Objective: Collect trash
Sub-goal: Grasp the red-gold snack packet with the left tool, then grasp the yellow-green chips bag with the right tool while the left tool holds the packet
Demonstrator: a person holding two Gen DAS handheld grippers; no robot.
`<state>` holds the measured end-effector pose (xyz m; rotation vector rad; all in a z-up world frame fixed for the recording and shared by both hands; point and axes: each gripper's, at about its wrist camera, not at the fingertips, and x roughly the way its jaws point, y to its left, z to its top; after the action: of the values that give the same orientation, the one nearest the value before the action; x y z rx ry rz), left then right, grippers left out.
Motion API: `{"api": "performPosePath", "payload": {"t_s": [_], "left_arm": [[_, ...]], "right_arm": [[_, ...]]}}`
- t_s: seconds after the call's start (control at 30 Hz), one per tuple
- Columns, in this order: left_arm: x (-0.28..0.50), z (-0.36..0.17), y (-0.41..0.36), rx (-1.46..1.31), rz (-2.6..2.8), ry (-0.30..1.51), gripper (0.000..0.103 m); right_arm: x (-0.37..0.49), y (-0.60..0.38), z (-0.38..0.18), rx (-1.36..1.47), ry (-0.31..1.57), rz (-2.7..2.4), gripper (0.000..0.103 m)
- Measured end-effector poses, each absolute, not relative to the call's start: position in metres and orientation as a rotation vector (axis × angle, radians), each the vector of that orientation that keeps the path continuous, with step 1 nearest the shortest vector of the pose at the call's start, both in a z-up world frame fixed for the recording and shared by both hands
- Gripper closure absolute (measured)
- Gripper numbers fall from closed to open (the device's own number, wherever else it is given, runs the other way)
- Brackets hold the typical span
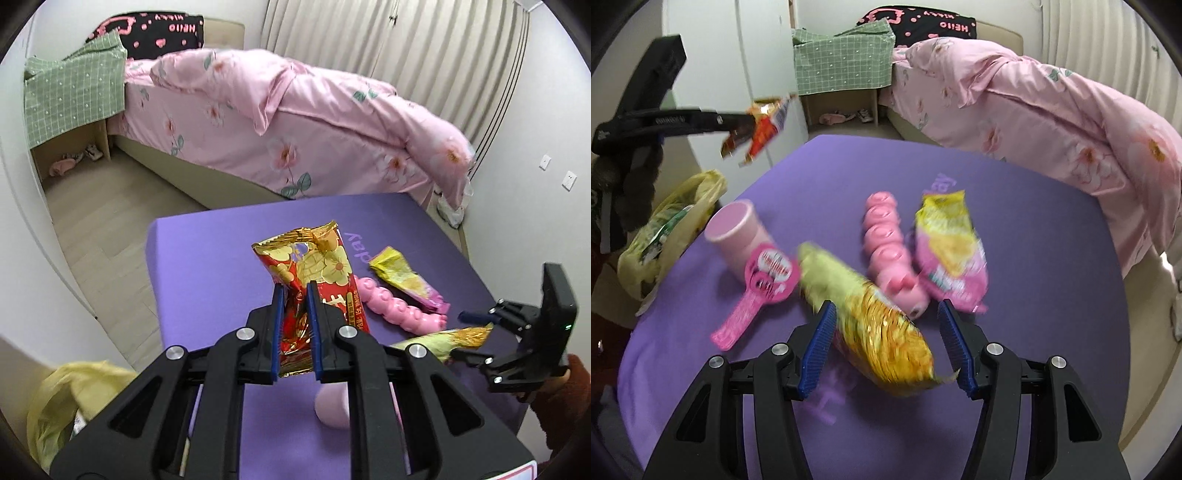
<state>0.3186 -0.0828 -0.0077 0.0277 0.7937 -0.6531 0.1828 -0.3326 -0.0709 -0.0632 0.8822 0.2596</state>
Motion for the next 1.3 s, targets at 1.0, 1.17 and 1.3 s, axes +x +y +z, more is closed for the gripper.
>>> {"api": "performPosePath", "payload": {"t_s": [1.0, 1.17, 1.3], "left_arm": [[0.176, -0.059, -0.046, -0.025, -0.651, 0.884, 0.091], [0.174, -0.062, -0.043, -0.043, -0.658, 0.887, 0.091], [0.175, -0.060, -0.041, -0.046, -0.657, 0.883, 0.091]], "right_arm": [[0.186, -0.289, -0.087, -0.146, 0.960, 0.218, 0.070], [0.174, -0.297, -0.077, -0.087, 0.932, 0.208, 0.080], [0.161, -0.305, -0.064, -0.016, 0.885, 0.191, 0.081]]}}
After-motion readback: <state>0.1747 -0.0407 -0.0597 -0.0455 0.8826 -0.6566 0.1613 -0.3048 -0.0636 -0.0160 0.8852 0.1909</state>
